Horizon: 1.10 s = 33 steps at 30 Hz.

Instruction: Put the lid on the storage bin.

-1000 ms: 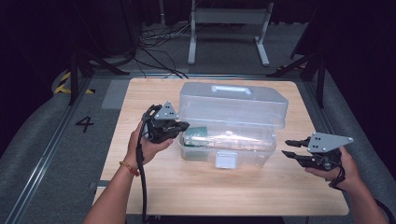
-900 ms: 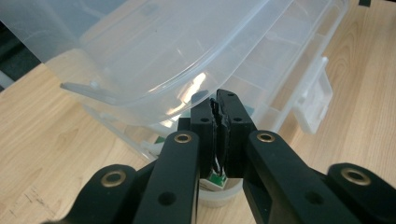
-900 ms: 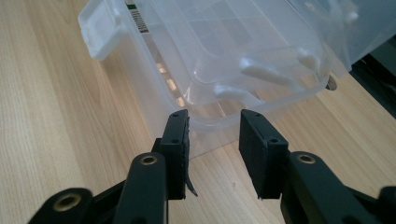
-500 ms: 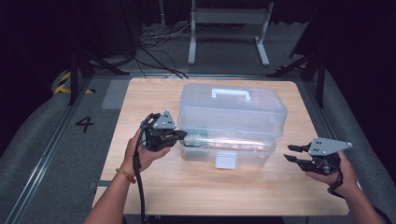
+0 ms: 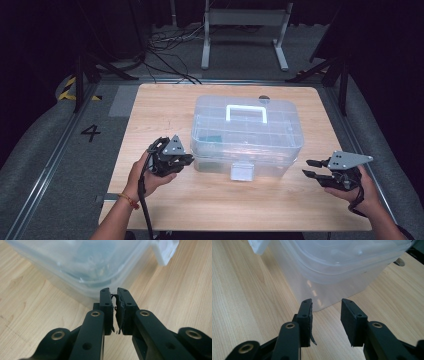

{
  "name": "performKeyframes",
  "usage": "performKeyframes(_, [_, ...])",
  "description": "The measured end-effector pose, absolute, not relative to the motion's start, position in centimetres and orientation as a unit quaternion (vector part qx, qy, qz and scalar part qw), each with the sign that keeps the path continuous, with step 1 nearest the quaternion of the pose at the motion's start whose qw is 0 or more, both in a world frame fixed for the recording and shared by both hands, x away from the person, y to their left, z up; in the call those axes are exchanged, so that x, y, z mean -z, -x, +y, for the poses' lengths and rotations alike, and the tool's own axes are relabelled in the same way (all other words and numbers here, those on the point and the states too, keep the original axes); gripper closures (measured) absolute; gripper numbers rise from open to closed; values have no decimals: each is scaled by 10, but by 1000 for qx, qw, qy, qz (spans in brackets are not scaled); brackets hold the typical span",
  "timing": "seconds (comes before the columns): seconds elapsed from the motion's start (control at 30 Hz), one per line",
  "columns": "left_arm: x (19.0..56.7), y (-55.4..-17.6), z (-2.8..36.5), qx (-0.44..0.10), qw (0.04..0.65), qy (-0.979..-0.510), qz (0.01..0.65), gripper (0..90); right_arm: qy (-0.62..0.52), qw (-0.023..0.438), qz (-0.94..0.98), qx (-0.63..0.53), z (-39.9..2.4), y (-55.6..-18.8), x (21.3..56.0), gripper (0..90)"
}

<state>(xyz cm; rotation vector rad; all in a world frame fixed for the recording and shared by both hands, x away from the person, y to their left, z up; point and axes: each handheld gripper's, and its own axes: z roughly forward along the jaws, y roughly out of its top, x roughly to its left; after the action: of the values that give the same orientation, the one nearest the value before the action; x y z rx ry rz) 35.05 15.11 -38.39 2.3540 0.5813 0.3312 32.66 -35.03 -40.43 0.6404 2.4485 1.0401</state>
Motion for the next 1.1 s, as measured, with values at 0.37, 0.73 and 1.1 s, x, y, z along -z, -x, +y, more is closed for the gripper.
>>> performKeyframes(0.37, [399,-338,165,-167,323,-903,229,624,-255,198,868,-377,-356,-329,407,459])
performKeyframes(0.73, [419,-332,198,-194,278,-900,273,292,-292,253,859,-336,-366,-327,411,264])
performKeyframes(1.1, [451,-334,247,-159,281,-891,320,249,-332,264,843,-331,-398,-312,436,209])
